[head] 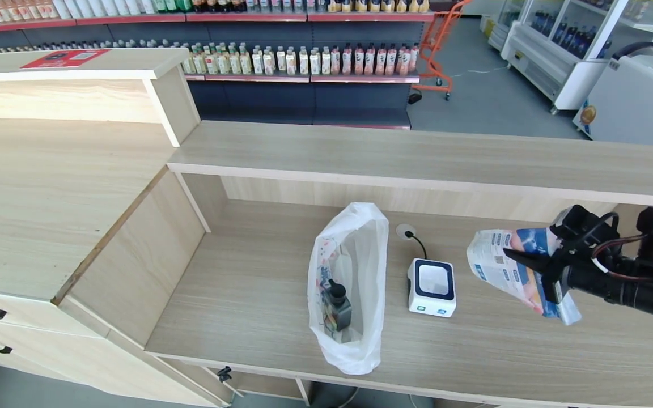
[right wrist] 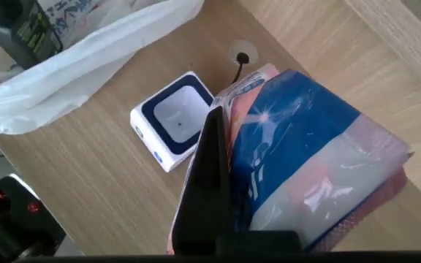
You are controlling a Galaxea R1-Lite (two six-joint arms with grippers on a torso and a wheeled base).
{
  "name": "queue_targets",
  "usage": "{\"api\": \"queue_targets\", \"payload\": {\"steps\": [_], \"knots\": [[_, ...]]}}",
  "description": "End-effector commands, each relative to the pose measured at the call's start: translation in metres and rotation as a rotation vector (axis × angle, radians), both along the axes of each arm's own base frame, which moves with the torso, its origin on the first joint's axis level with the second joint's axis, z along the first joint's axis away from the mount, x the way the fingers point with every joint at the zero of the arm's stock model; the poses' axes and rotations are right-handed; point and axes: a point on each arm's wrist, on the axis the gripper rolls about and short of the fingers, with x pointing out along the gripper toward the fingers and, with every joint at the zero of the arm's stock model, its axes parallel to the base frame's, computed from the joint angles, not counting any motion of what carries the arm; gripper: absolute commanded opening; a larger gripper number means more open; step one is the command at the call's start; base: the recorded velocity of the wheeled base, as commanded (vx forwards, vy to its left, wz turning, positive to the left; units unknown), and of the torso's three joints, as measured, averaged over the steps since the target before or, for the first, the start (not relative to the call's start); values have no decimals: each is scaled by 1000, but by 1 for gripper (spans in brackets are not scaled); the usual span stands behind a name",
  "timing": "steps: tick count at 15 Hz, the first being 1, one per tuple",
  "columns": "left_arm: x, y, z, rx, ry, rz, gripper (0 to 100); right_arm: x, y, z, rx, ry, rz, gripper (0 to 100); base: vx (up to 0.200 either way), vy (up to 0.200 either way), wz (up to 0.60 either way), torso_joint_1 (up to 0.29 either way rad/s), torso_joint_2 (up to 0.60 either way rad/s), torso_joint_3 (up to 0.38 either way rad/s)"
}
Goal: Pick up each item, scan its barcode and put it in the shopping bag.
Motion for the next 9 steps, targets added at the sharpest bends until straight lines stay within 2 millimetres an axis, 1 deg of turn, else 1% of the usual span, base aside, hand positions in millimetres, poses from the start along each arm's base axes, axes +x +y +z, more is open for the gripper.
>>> {"api": "queue_targets", "payload": {"steps": [1,4,7,9], "knots": [[0,0,0,0,1,0,100,20,-1,-13,-52,2,22,0,0,0,0,0,0,0],[0,0,0,0,1,0,100,34,9,-32,-108,5,96,0,0,0,0,0,0,0],[0,0,0,0,1,0,100,52,15,-50,-162,-60,176,0,0,0,0,0,0,0],[0,0,0,0,1,0,100,59,20,-55,-170,-77,224,0,0,0,0,0,0,0]]}}
